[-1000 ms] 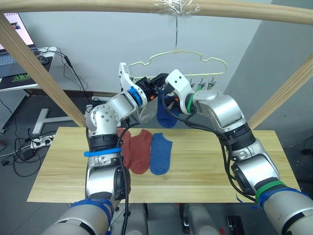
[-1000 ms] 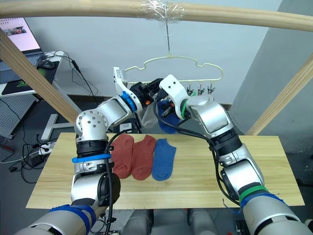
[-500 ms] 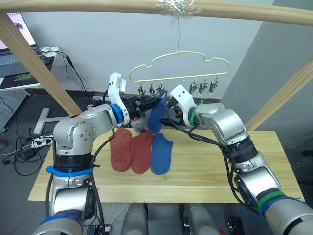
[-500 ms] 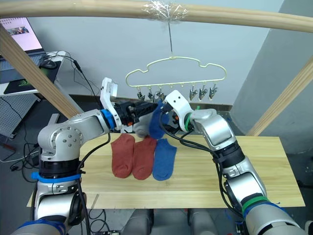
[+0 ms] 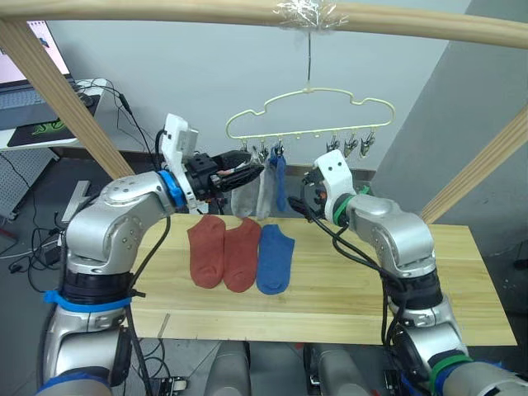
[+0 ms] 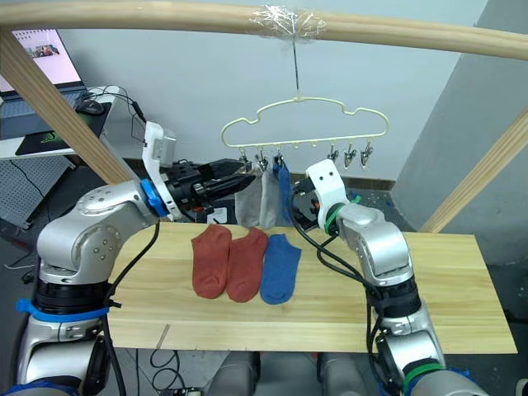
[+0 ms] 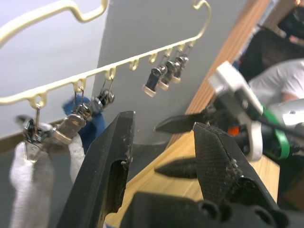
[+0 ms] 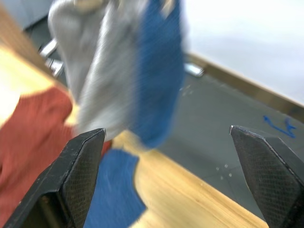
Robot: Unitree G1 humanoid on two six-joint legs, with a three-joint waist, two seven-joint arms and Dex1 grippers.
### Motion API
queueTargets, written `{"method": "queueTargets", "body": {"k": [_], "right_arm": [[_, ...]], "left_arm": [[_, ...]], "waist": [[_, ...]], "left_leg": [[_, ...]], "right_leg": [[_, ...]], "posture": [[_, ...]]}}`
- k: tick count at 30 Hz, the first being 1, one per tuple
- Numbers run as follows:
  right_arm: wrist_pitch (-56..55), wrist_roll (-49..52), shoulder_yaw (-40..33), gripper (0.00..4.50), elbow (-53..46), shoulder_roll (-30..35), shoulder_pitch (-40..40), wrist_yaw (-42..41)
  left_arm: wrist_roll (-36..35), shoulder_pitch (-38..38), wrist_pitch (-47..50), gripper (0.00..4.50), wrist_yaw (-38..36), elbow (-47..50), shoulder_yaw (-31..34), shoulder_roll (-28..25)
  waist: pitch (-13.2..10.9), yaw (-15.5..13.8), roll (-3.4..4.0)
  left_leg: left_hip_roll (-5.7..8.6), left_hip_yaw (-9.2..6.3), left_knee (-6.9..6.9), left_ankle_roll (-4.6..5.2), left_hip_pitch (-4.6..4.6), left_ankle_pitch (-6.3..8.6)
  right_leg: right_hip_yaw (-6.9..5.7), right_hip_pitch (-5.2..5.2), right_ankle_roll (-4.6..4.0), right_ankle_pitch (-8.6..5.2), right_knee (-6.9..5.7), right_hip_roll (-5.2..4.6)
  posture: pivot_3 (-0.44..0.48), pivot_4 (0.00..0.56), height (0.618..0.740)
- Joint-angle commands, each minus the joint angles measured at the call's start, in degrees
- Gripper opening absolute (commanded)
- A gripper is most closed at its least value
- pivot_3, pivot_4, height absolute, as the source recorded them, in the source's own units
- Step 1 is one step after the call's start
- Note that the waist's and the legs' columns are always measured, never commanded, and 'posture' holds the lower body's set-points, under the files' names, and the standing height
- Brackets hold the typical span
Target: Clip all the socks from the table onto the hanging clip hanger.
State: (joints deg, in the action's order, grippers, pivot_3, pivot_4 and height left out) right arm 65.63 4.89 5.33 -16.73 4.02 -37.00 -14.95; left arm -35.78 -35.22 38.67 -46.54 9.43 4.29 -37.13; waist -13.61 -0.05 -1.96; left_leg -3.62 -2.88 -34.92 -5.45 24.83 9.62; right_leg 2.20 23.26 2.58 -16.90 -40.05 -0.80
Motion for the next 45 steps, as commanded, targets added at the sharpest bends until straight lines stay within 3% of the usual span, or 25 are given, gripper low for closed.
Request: {"method": "queueTargets", "body": {"k": [1,9,13,17,19,21,30,45], "right_arm": [[-1.84,-2.36,-1.38,4.38,-6.13,-3.35,0.91,6.96],[-6.86,-4.53,-3.58,4.38,-5.57,-9.32,0.28,15.87],[-7.05,-4.38,-4.39,3.45,-5.13,-10.34,-0.15,17.75],[-7.04,-4.35,-5.16,3.45,-5.25,-10.77,-0.75,19.17],[-6.9,-4.37,-5.7,3.15,-5.15,-10.87,-0.93,19.87],[-6.62,-4.12,-5.96,2.58,-5.0,-10.8,-1.07,19.92],[-7.31,-3.59,-7.94,2.58,-2.74,-10.87,-2.08,20.93],[-16.67,-1.66,-11.99,2.58,13.0,-6.81,-9.82,18.79]], "left_arm": [[1.22,-1.98,-3.86,2.22,-5.36,-0.32,0.01,-2.43],[1.97,-7.92,-5.44,2.22,-14.3,-5.91,-2.25,-4.28],[1.76,-10.95,-4.4,2.22,-15.95,-7.81,-2.56,-3.48],[0.86,-13.03,-2.3,2.22,-17.82,-8.42,-2.8,-3.65],[0.95,-13.59,-1.85,2.22,-18.64,-8.62,-2.82,-3.79],[1.49,-13.59,-1.9,2.22,-19.14,-8.67,-2.91,-3.81],[2.26,-12.74,-2.27,2.22,-17.55,-7.99,-2.79,-2.15],[1.75,-12.07,-0.26,2.22,-15.59,-6.25,-1.84,-2.52]], "waist": [[0.07,-0.01,0.02],[0.27,-0.02,0.02],[0.27,0.15,0.02],[0.27,0.22,0.03],[0.27,0.27,0.03],[0.27,0.33,0.03],[0.27,0.37,0.03],[0.23,0.3,0.07]], "left_leg": [[0.0,0.0,0.0,0.0,0.0,0.0],[0.0,0.0,-0.02,0.06,0.0,-0.02],[-0.04,0.0,0.0,0.08,0.0,-0.01],[-0.06,0.0,0.01,0.08,0.0,-0.01],[-0.08,-0.01,0.02,0.08,0.0,-0.01],[-0.08,0.0,0.02,0.08,0.0,-0.01],[-0.08,0.0,0.01,0.09,0.0,-0.01],[-0.08,0.0,0.06,0.1,0.0,0.0]], "right_leg": [[0.01,0.0,0.0,0.0,0.0,0.0],[-0.01,0.0,-0.07,0.04,0.01,0.03],[0.01,0.0,-0.07,0.04,0.02,0.06],[0.01,0.02,-0.08,0.04,0.02,0.08],[0.01,0.03,-0.08,0.04,0.01,0.1],[0.01,0.03,-0.08,0.04,0.01,0.1],[0.02,0.03,-0.08,0.04,0.01,0.1],[0.02,0.03,-0.09,0.03,0.04,0.11]], "posture": [[0.127,0.143,0.74],[0.096,0.152,0.74],[0.084,0.159,0.74],[0.076,0.168,0.74],[0.077,0.17,0.74],[0.074,0.173,0.74],[0.074,0.182,0.74],[0.118,0.208,0.74]]}}
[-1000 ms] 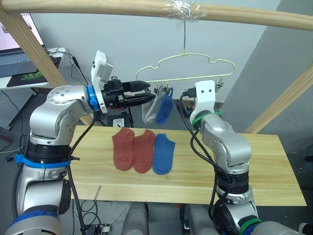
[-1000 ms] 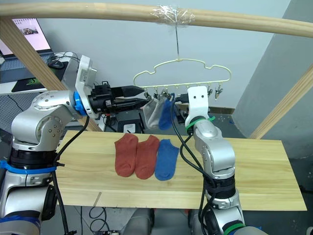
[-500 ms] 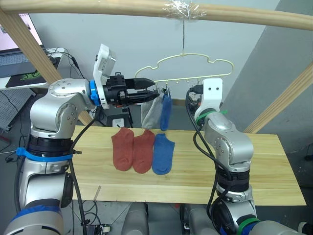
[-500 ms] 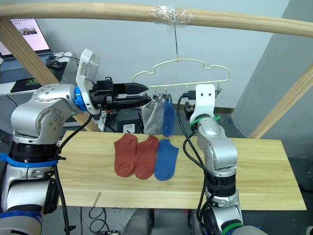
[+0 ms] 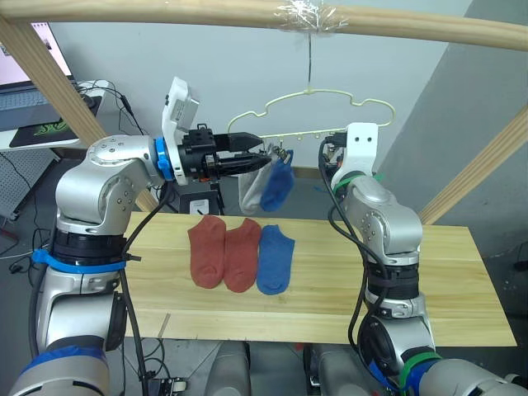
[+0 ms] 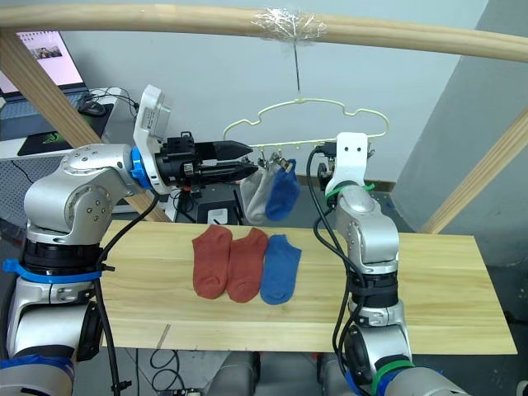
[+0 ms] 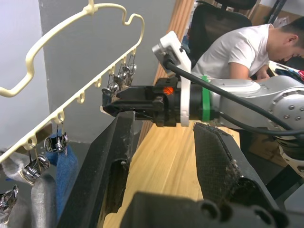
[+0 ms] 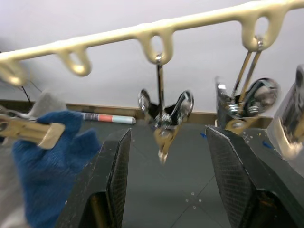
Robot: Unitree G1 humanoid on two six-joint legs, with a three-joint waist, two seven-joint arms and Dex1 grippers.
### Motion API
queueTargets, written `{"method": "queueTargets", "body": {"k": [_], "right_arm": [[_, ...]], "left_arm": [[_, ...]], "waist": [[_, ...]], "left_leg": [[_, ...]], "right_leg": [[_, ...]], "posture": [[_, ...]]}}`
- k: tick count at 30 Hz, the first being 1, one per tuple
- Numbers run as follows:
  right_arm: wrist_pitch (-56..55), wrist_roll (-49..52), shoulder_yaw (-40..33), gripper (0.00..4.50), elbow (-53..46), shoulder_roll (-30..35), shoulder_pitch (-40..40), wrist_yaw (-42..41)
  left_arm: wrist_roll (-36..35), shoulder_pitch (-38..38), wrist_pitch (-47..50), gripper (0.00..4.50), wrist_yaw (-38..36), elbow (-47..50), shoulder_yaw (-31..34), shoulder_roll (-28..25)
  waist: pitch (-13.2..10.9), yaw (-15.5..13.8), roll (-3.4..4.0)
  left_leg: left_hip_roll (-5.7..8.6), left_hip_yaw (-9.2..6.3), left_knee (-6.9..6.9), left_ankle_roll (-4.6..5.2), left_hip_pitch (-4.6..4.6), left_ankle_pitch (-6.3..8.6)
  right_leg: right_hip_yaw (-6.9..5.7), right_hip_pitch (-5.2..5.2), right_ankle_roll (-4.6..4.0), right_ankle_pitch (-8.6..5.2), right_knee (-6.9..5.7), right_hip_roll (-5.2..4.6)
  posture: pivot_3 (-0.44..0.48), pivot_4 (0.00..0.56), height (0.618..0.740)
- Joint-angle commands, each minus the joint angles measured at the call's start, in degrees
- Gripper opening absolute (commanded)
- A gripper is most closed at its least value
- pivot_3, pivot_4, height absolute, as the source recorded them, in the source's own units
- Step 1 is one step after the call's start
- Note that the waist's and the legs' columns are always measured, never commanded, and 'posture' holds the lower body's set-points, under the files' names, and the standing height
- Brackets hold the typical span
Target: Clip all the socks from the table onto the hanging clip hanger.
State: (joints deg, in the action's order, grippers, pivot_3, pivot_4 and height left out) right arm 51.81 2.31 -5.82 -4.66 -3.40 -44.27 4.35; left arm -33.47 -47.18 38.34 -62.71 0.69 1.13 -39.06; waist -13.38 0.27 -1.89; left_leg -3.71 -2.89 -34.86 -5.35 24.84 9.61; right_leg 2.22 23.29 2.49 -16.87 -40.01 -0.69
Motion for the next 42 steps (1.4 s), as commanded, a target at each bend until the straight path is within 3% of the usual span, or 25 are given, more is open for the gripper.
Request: {"method": "queueTargets", "body": {"k": [1,10,31,34,38,40,42], "right_arm": [[-3.46,1.14,-1.0,2.58,2.04,0.86,-3.24,-0.66],[-6.49,2.63,-1.15,2.58,8.29,1.48,-7.78,-1.57],[-6.86,4.14,-1.23,2.58,10.61,1.62,-10.5,-1.55],[-6.91,3.91,-1.15,2.07,10.88,1.76,-10.58,-1.4],[-6.85,3.56,-1.27,0.73,11.16,1.92,-10.57,-0.77],[-6.97,3.57,-1.31,0.32,11.36,2.01,-10.6,-0.58],[-7.09,3.64,-1.31,0.19,11.52,2.13,-10.67,-0.43]], "left_arm": [[-0.56,0.08,0.18,2.22,0.76,2.71,1.41,-0.65],[-1.02,1.73,1.02,2.22,2.52,4.54,2.32,-0.75],[-0.49,2.07,0.54,2.22,3.77,5.13,2.16,-0.82],[-0.28,2.0,0.37,2.22,3.87,5.03,2.04,-0.71],[-0.01,2.01,0.21,2.22,4.02,5.11,1.92,-0.65],[0.19,1.96,0.05,2.22,4.05,5.0,1.83,-0.65],[0.69,1.84,0.13,2.22,4.38,4.79,1.43,-0.63]], "waist": [[-0.01,-0.04,0.01],[-0.04,-0.16,0.03],[-0.07,-0.24,0.06],[-0.07,-0.24,0.06],[-0.08,-0.24,0.07],[-0.08,-0.25,0.07],[-0.08,-0.24,0.07]], "left_leg": [[0.0,0.0,0.01,0.0,0.0,0.0],[0.0,0.0,0.06,0.01,0.0,0.01],[-0.01,0.0,0.18,0.01,0.01,0.01],[-0.01,0.01,0.21,0.01,0.01,0.01],[0.0,0.01,0.22,0.01,0.01,0.01],[-0.01,0.01,0.23,0.01,0.01,0.01],[-0.01,0.01,0.25,0.01,0.01,0.01]], "right_leg": [[0.0,0.0,0.0,0.0,0.0,0.0],[0.01,0.02,-0.01,-0.01,0.04,0.01],[0.01,0.05,-0.04,-0.03,0.1,0.01],[0.01,0.06,-0.04,-0.03,0.11,0.01],[0.0,0.07,-0.05,-0.04,0.11,0.01],[0.01,0.07,-0.05,-0.04,0.12,0.01],[0.0,0.08,-0.05,-0.04,0.12,0.01]], "posture": [[0.126,0.21,0.74],[0.143,0.214,0.74],[0.147,0.209,0.74],[0.148,0.205,0.74],[0.148,0.201,0.74],[0.148,0.201,0.74],[0.145,0.199,0.74]]}}
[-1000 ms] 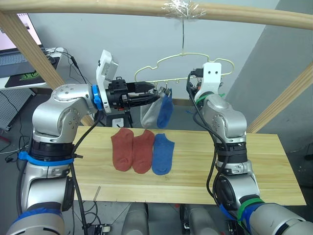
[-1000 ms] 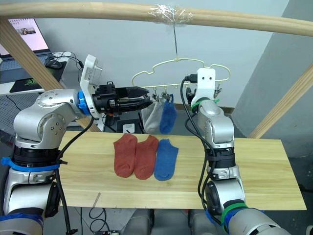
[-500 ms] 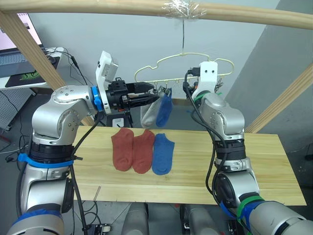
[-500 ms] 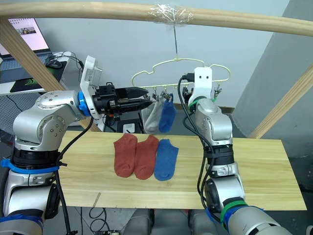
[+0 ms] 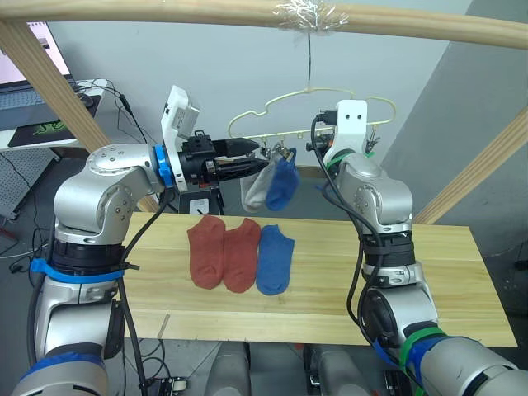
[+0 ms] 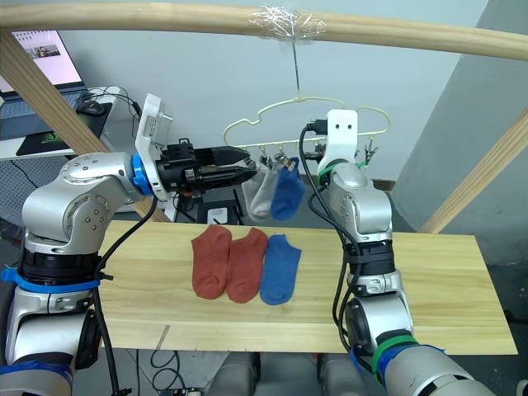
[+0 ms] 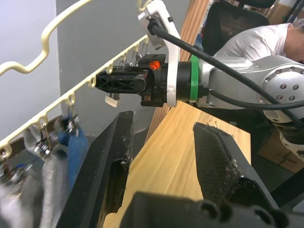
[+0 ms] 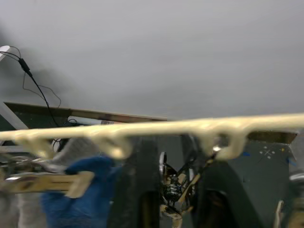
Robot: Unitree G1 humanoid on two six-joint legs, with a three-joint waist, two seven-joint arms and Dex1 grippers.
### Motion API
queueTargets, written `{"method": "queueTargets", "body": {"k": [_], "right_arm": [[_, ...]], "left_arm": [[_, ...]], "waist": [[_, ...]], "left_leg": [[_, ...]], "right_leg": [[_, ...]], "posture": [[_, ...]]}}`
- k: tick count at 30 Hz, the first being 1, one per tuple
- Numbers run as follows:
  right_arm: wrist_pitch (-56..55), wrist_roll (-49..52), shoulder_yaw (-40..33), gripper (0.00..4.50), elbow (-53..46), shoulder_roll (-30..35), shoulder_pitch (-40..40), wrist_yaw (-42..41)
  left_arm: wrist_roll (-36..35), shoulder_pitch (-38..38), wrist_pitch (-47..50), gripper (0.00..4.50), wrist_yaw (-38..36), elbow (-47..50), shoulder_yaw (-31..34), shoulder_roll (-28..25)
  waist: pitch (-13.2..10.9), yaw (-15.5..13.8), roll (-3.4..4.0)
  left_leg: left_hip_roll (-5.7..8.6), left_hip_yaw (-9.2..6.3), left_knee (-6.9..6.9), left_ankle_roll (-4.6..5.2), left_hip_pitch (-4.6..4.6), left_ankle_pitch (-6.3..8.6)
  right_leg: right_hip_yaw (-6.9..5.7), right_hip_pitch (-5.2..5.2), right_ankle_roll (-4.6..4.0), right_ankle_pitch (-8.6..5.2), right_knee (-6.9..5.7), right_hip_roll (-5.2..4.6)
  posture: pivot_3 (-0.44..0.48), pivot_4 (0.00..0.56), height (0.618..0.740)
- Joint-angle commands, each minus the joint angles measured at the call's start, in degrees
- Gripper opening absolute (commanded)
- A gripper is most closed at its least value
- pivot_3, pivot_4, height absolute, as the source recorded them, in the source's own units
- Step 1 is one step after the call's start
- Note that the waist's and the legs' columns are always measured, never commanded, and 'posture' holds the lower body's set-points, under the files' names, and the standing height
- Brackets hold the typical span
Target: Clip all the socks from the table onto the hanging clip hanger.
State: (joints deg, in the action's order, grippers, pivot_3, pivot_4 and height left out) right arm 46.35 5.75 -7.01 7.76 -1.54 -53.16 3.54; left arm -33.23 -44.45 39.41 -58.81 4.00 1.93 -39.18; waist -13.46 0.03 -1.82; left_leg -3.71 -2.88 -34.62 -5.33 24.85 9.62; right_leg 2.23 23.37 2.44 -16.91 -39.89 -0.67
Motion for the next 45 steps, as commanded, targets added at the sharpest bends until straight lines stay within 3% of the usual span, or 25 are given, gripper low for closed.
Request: {"method": "queueTargets", "body": {"k": [1,10,19,22,27,28,37,45], "right_arm": [[-1.69,0.25,-0.12,0.19,-0.82,0.32,-1.82,0.46],[-1.83,0.71,-0.37,0.19,-0.61,0.49,-2.14,0.62],[-0.23,1.38,-0.75,0.19,-1.42,0.28,-2.79,0.14],[0.1,1.45,-0.8,0.19,-1.46,0.2,-2.97,0.04],[0.35,1.72,-0.5,0.19,-1.17,0.14,-3.34,-0.24],[0.38,1.84,-0.46,0.19,-1.18,0.16,-3.45,-0.32],[0.39,2.2,-0.11,0.19,-0.82,0.46,-4.24,-0.5],[0.51,2.37,-0.07,0.19,-1.3,0.91,-4.36,-0.08]], "left_arm": [[0.8,-0.87,-0.94,2.22,0.71,1.4,0.37,-0.45],[1.87,1.89,-1.14,2.22,0.9,3.34,-0.51,-0.45],[13.93,11.24,-1.31,2.22,4.47,3.39,-12.37,-2.18],[18.83,12.21,-3.88,2.77,8.51,-1.59,-15.47,0.92],[25.27,10.98,-10.04,4.33,11.75,-12.26,-19.44,7.17],[25.4,10.26,-10.31,4.46,12.01,-14.48,-19.4,8.92],[34.32,2.25,-22.88,4.46,12.18,-36.04,-23.97,18.43],[39.45,-2.46,-28.06,4.46,11.71,-49.57,-24.58,23.05]], "waist": [[0.0,0.0,0.0],[0.0,0.0,0.0],[0.0,0.01,0.01],[0.0,-0.05,0.01],[0.0,-0.15,0.01],[0.0,-0.15,0.01],[0.0,-0.1,0.01],[0.0,0.14,0.01]], "left_leg": [[0.0,0.0,0.0,0.0,0.0,0.0],[0.0,0.01,0.06,0.0,0.0,0.0],[0.0,0.06,0.21,0.0,0.0,0.0],[0.0,0.08,0.24,0.0,0.01,0.0],[0.0,0.09,0.24,0.0,0.02,0.0],[0.0,0.1,0.24,0.0,0.03,0.0],[0.0,0.12,0.25,0.0,0.05,0.0],[0.0,0.11,0.29,0.0,0.05,0.0]], "right_leg": [[0.0,0.0,0.0,0.0,0.0,0.0],[0.01,0.03,0.0,0.0,0.01,0.0],[0.06,0.13,-0.04,-0.02,0.02,0.0],[0.07,0.15,-0.05,-0.03,0.03,0.0],[0.06,0.16,-0.05,-0.03,0.02,0.0],[0.07,0.16,-0.05,-0.03,0.02,0.0],[0.07,0.19,-0.05,-0.03,0.01,0.01],[0.07,0.22,-0.04,-0.03,0.01,0.03]], "posture": [[0.145,0.199,0.74],[0.145,0.195,0.74],[0.141,0.198,0.74],[0.142,0.196,0.74],[0.135,0.196,0.74],[0.131,0.196,0.74],[0.11,0.198,0.74],[0.086,0.199,0.74]]}}
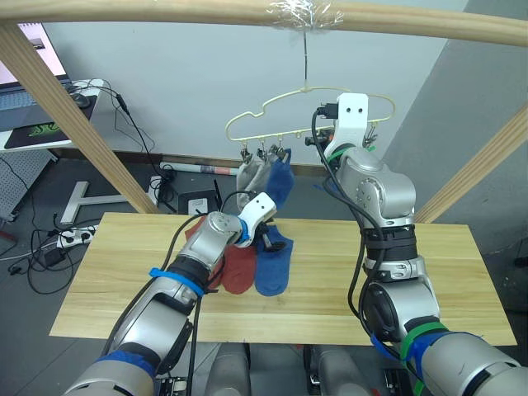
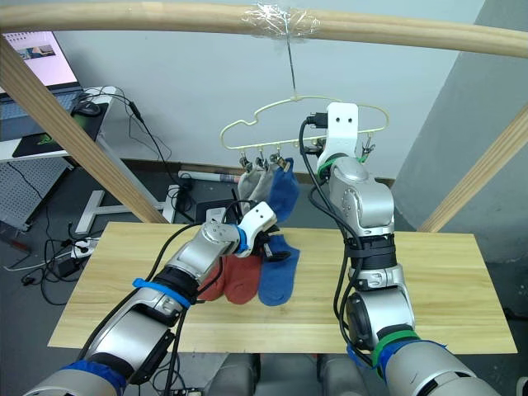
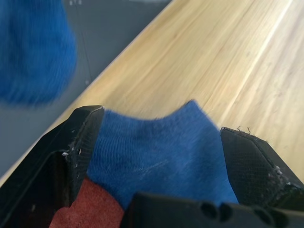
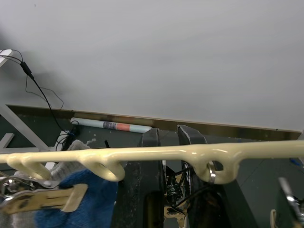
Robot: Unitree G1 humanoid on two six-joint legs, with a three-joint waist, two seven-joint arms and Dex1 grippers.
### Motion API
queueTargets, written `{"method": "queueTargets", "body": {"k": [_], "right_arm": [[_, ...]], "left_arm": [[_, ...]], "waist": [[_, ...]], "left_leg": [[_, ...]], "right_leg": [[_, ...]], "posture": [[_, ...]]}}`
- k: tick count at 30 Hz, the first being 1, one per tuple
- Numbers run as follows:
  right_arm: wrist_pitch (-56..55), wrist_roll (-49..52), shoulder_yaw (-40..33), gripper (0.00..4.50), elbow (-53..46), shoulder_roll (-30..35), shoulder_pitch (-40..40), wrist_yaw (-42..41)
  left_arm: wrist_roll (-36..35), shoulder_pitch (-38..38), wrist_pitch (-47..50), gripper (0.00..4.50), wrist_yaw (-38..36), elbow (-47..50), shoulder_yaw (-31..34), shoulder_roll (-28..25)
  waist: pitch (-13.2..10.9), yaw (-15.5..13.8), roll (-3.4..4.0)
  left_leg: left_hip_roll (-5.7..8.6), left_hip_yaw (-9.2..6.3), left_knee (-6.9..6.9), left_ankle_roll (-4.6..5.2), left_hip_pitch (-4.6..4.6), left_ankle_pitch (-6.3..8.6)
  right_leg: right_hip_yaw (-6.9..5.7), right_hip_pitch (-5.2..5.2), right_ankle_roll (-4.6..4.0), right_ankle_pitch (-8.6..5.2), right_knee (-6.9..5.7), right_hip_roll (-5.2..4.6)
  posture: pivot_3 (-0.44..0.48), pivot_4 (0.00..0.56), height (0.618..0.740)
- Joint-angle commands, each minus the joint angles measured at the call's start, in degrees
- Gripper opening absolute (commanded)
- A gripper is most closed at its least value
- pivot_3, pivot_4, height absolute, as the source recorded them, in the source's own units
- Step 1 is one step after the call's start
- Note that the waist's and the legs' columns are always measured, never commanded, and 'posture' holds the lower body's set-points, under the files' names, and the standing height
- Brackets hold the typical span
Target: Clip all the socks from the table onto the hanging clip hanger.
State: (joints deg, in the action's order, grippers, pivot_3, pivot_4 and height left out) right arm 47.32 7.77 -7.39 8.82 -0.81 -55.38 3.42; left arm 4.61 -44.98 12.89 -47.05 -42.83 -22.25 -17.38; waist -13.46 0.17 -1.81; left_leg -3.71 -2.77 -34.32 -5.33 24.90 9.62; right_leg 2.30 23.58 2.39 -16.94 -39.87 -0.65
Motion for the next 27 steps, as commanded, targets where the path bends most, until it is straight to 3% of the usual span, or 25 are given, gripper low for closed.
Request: {"method": "queueTargets", "body": {"k": [1,11,14,27], "right_arm": [[-0.4,0.36,0.31,0.19,-2.47,0.21,-2.12,0.09],[-0.4,0.48,0.25,0.19,-2.79,0.26,-2.13,0.56],[-0.38,0.49,0.08,0.19,-2.86,0.36,-2.08,0.7],[-0.23,0.48,-0.11,0.19,-3.09,0.4,-1.84,0.89]], "left_arm": [[2.77,-2.53,-1.51,4.46,0.05,-4.5,-0.99,1.68],[6.83,-5.05,-3.74,4.46,-2.58,-13.6,-1.64,5.63],[7.47,-5.23,-4.5,3.86,-3.15,-14.44,-1.5,5.76],[9.06,-5.27,-6.88,0.05,-3.05,-15.48,-1.15,5.81]], "waist": [[0.0,0.0,0.0],[0.0,0.03,0.0],[0.0,0.06,0.0],[0.0,0.15,0.0]], "left_leg": [[0.0,0.0,0.0,0.0,0.0,0.0],[0.01,0.0,0.0,0.0,0.01,0.0],[0.0,0.0,0.0,0.0,0.0,0.0],[0.0,0.0,-0.01,0.0,0.0,0.0]], "right_leg": [[0.0,0.0,0.0,0.0,0.01,0.0],[0.0,-0.01,0.0,0.0,0.0,0.0],[0.0,-0.01,0.0,0.0,-0.01,0.01],[0.0,-0.01,0.0,0.0,-0.01,0.01]], "posture": [[0.082,0.2,0.74],[0.071,0.204,0.74],[0.066,0.204,0.74],[0.066,0.204,0.74]]}}
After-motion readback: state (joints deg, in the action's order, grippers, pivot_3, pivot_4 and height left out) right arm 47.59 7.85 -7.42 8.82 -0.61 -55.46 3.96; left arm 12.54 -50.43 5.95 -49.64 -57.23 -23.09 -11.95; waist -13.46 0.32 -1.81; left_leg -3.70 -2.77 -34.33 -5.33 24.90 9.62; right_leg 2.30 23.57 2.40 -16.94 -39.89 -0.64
